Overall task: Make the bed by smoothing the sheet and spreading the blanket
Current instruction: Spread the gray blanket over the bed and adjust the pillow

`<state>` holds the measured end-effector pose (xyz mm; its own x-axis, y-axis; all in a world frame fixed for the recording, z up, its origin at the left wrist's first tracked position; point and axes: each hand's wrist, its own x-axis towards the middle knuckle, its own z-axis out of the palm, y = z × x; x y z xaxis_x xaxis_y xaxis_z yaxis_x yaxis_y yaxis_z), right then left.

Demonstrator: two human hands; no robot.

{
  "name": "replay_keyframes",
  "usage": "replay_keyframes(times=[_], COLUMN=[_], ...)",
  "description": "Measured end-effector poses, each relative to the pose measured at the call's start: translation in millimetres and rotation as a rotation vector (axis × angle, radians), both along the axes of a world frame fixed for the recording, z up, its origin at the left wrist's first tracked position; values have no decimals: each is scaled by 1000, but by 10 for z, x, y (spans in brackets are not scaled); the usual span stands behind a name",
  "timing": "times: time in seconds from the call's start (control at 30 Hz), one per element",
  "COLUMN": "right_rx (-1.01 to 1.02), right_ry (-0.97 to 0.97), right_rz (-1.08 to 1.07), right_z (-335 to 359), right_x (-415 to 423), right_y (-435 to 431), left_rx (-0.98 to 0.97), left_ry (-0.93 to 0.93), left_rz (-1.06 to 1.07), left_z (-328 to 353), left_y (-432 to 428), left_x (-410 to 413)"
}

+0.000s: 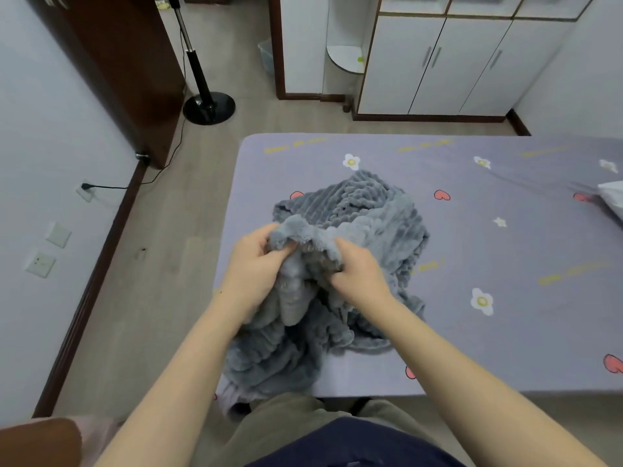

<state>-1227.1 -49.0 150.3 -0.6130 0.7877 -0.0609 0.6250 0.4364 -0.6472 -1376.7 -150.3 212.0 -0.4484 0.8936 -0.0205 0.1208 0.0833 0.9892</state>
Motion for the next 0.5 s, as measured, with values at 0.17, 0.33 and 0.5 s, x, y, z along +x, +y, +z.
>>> replay_keyframes(times=[0.17, 0.33, 0.5], right_rx=[39, -304, -544], right_ry=[-200, -79, 610], right_rz=[-345, -483, -1092], right_z=[-561, -821, -389], right_x=[256, 506, 668], right_y=[183, 417, 1026], left_rx=[294, 387, 245], left_ry=[-259, -270, -183], left_rz=[-4, 12, 55], left_z=[410, 567, 396], left_y=[122, 199, 314], left_x=[66, -121, -326])
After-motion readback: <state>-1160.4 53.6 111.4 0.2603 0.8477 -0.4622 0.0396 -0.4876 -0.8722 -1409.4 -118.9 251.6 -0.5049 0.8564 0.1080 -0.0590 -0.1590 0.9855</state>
